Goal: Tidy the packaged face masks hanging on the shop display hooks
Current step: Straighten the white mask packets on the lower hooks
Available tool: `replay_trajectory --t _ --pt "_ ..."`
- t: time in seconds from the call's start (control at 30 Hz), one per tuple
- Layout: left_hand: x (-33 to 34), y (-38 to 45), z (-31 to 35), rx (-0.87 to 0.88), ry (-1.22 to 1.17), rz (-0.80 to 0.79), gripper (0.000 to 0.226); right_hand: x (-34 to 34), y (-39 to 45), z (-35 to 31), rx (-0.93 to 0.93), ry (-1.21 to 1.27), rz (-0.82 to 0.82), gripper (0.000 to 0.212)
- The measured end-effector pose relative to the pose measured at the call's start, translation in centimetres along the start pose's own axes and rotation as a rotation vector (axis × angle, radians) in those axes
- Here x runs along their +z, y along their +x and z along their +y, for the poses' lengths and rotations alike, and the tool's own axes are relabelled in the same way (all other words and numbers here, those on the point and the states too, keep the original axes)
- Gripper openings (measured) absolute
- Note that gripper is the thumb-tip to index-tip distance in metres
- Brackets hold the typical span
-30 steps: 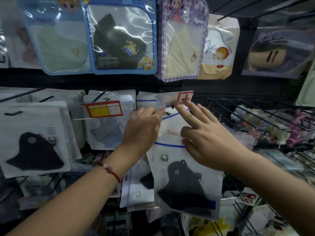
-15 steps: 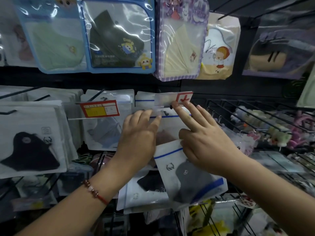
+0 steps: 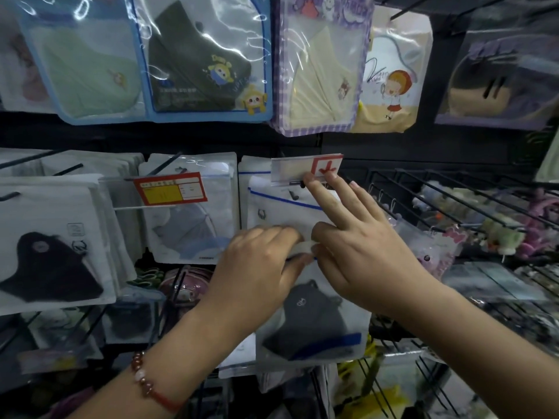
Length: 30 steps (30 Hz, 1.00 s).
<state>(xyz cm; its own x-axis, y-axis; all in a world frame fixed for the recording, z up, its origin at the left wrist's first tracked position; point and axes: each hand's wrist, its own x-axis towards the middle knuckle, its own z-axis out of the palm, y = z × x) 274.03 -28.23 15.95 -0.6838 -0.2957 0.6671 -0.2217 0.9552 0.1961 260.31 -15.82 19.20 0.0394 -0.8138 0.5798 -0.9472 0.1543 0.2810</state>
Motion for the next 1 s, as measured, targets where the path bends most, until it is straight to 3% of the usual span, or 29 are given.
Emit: replay_trajectory --t 0.27,0.4,0.6,0.77,1.0 --pt "0.0 -0.1 0.3 -0.076 -0.225 0.14 0.02 -0.6 0.1 1.9 -0.067 0.021 0.006 0.022" --pt "-0.2 0.0 0.0 -0.128 -0.299 0.172 0.025 -0.4 -0.1 2.7 -0.072 0.005 -0.001 0.046" --pt "-1.2 0.3 -0.5 -0.187 -0.295 0.234 0.034 0.4 0.3 2.4 -0.072 -0.004 0.094 0.059" --pt "-1.3 1.1 -0.8 -0.137 -0.25 0.268 0.027 0.7 0.5 2.5 -0.07 0.027 0.142 0.064" --pt "-0.2 2.3 -1.7 -0.071 -0.242 0.352 0.034 0.5 0.4 2.7 -0.059 0.057 0.146 0.071"
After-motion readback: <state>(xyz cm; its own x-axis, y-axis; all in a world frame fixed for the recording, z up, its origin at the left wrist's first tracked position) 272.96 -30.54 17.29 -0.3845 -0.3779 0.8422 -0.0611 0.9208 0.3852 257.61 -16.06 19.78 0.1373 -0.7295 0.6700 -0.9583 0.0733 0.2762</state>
